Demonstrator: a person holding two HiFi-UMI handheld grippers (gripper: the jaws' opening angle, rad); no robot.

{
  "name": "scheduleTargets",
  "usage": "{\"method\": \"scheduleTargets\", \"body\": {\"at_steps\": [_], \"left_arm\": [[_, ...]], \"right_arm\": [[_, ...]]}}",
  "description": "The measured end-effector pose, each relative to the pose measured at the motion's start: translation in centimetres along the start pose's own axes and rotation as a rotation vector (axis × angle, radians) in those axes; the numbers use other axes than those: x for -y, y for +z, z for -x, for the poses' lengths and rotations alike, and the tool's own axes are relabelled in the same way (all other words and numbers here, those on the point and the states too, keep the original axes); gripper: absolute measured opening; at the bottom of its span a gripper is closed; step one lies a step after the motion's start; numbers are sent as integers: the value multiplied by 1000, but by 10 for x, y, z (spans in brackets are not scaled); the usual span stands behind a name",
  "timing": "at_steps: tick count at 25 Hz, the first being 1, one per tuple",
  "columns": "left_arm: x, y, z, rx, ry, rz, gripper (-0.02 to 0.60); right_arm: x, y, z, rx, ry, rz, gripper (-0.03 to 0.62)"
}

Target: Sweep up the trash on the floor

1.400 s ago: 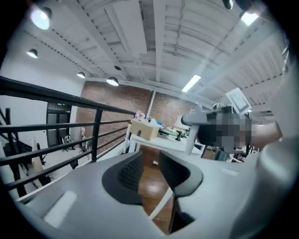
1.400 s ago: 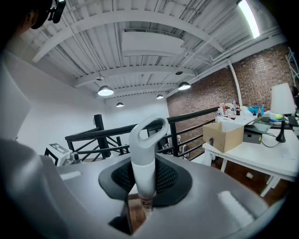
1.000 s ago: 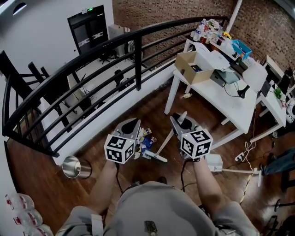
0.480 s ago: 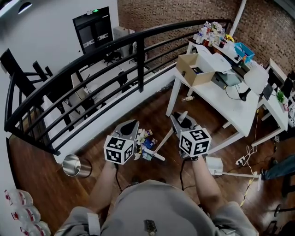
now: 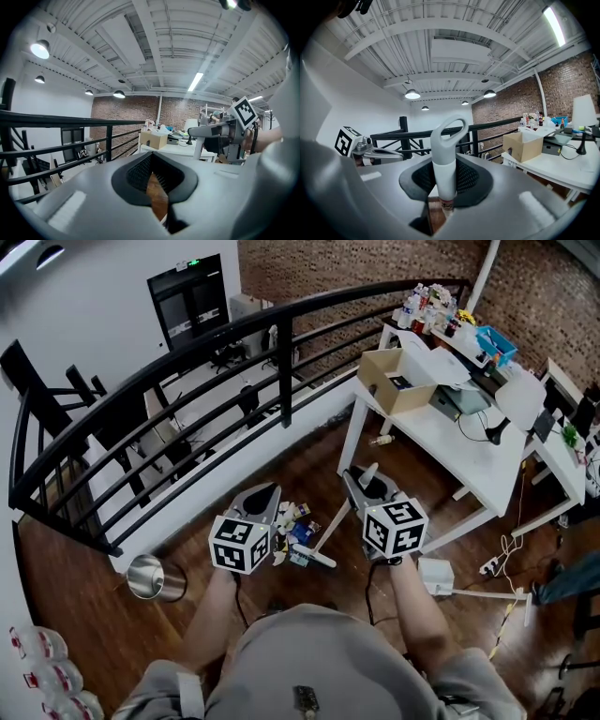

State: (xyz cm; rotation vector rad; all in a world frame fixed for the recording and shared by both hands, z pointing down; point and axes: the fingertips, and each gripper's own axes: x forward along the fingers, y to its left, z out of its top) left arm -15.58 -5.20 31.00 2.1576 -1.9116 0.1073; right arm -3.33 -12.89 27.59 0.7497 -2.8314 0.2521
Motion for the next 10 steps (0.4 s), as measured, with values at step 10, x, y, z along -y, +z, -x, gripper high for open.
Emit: {"method": "scheduleTargets", "body": {"at_steps": [10], "left_arm": [[8, -1, -6, 2, -25, 1, 8]], "right_arm": [[1, 0, 4, -4, -7, 19, 61]]}}
